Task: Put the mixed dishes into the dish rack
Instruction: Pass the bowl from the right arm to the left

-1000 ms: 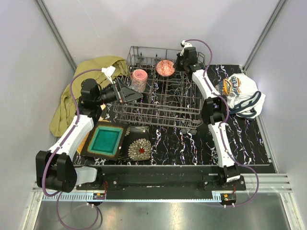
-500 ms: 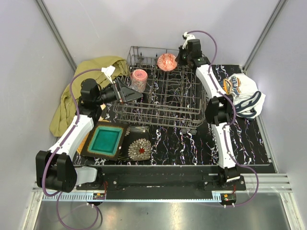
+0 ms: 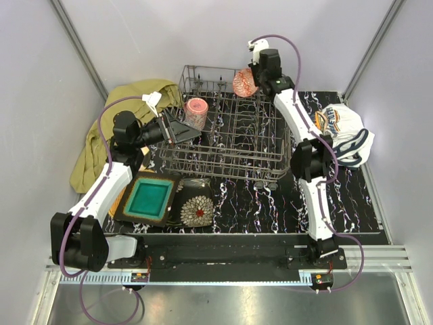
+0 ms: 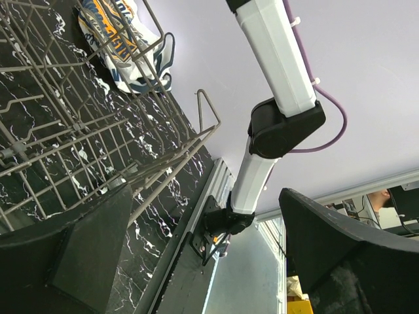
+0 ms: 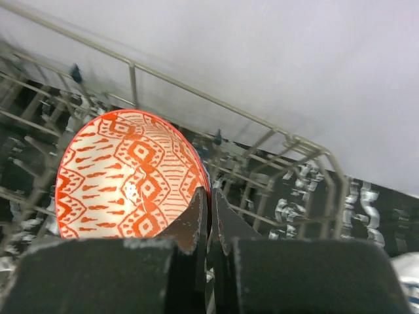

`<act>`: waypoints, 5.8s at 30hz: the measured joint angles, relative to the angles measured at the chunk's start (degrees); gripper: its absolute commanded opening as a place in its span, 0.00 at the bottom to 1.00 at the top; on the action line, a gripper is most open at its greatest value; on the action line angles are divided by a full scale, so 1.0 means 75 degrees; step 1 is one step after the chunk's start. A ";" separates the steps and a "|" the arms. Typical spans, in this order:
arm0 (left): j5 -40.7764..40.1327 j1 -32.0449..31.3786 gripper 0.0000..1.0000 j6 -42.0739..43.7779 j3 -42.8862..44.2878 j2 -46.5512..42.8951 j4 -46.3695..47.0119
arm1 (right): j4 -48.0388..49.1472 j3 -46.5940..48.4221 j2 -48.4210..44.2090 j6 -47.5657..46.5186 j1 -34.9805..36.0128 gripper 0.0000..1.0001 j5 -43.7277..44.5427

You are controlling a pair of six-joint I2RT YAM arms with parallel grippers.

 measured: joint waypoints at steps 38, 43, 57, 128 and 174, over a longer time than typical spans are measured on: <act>-0.0003 0.0332 0.98 -0.0868 -0.0326 -0.0350 0.0985 | 0.8821 -0.3599 0.0906 -0.9978 0.1416 0.00 0.3040; 0.0015 0.0341 0.98 -0.0895 -0.0335 -0.0323 0.1055 | 0.8877 -0.3780 0.0906 -1.0133 0.1419 0.00 0.2614; 0.0026 0.0399 0.98 -0.0944 -0.0364 -0.0303 0.1052 | 0.7918 -0.4392 0.0810 -0.9809 0.1396 0.00 0.1670; -0.0851 -0.0597 0.98 0.0440 0.2276 -0.0417 -0.0970 | 0.2981 -0.7947 -0.8358 0.4345 -0.0038 0.00 -0.1763; -0.1448 -0.1719 0.99 0.0761 0.3911 0.1690 -0.0111 | 1.0413 -1.1829 -0.7892 1.4519 -0.0367 0.00 -0.5607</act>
